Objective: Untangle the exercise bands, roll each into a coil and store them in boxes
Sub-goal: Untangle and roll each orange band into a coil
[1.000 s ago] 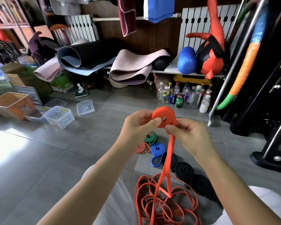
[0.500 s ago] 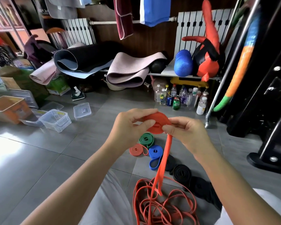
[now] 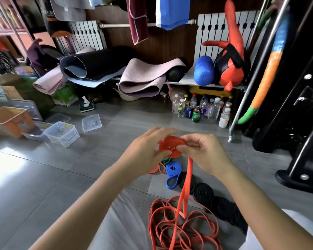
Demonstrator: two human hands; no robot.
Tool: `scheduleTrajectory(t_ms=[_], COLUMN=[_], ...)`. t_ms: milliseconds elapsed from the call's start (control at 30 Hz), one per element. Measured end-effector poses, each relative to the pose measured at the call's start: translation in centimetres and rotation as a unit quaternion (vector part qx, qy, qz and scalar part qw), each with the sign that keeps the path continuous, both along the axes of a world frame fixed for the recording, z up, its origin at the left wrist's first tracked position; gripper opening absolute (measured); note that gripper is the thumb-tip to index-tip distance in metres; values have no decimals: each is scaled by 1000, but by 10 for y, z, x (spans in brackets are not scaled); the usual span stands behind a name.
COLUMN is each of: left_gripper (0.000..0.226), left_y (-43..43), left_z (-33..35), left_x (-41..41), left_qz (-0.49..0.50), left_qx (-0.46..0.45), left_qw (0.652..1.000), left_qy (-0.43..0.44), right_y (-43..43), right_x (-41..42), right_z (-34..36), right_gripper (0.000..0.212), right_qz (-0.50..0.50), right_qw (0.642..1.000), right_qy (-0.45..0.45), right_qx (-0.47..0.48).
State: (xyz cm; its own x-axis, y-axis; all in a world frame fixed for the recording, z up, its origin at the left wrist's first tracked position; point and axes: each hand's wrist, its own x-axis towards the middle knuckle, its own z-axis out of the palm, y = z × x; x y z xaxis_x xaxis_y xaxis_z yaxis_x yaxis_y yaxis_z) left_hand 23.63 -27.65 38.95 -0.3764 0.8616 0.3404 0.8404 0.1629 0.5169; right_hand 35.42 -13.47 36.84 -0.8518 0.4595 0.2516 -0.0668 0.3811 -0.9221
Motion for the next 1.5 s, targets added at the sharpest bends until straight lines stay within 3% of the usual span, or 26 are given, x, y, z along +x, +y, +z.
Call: scheduleTrajectory(t_ms=[100,200,300,433,533,567,600,633,700,767,867,933,1033,1133,1200,1367,1400,1433,1500], left_gripper=[45,51,54,38,37,37,36,34,38,50,44,39,49,45,39,32,30,29,37], left_y=[-1,1,4,11,14,15,15,15,12,7,6,7,10,13,16,25,25,25,22], left_z=[7,7,7,5,4,3,3,3,8,15,27,32,34,32,31,17,15,15,18], left_x=[-7,-10,-3,14,27,29,29,28,19,6,-9,-11,-6,1,7,29,30,30,20], left_qz=[-57,-6,20,38,17,16,22,37,67,27,-50,-38,0,11,10,15,18,27,57], left_qx=[4,88,197,287,322,320,311,292,230,163,40,35,120,229,279,306,296,281,225], left_qw=[998,988,937,869,799,791,801,833,922,978,996,998,985,927,891,786,788,821,934], left_qy=[38,-123,-288,-402,-507,-521,-511,-468,-306,-124,62,34,-124,-296,-357,-538,-539,-497,-273], right_y=[-1,-1,-3,-8,-13,-12,-11,-8,-2,4,6,6,6,6,5,4,6,7,11], right_x=[-3,-2,-1,-6,-8,-7,-7,-6,-3,-2,-4,-6,-6,-3,-3,-5,-5,-3,-2], right_z=[5,10,10,10,9,9,9,9,11,13,20,25,31,33,33,27,26,26,25], right_gripper=[28,21,25,24,17,16,15,15,20,30,33,31,27,21,21,22,21,21,21], right_qz=[6,-7,-14,-42,-56,-59,-59,-55,-38,-13,14,16,12,11,1,-37,-40,-39,-25], right_qw=[1000,997,990,975,970,971,973,979,991,998,1000,1000,996,990,983,964,965,970,984], right_qy=[8,43,74,127,142,141,136,126,84,33,-3,23,73,104,123,169,167,158,124], right_qx=[-4,-59,-118,-178,-187,-186,-175,-154,-100,-45,8,0,-40,-97,-135,-202,-198,-182,-127])
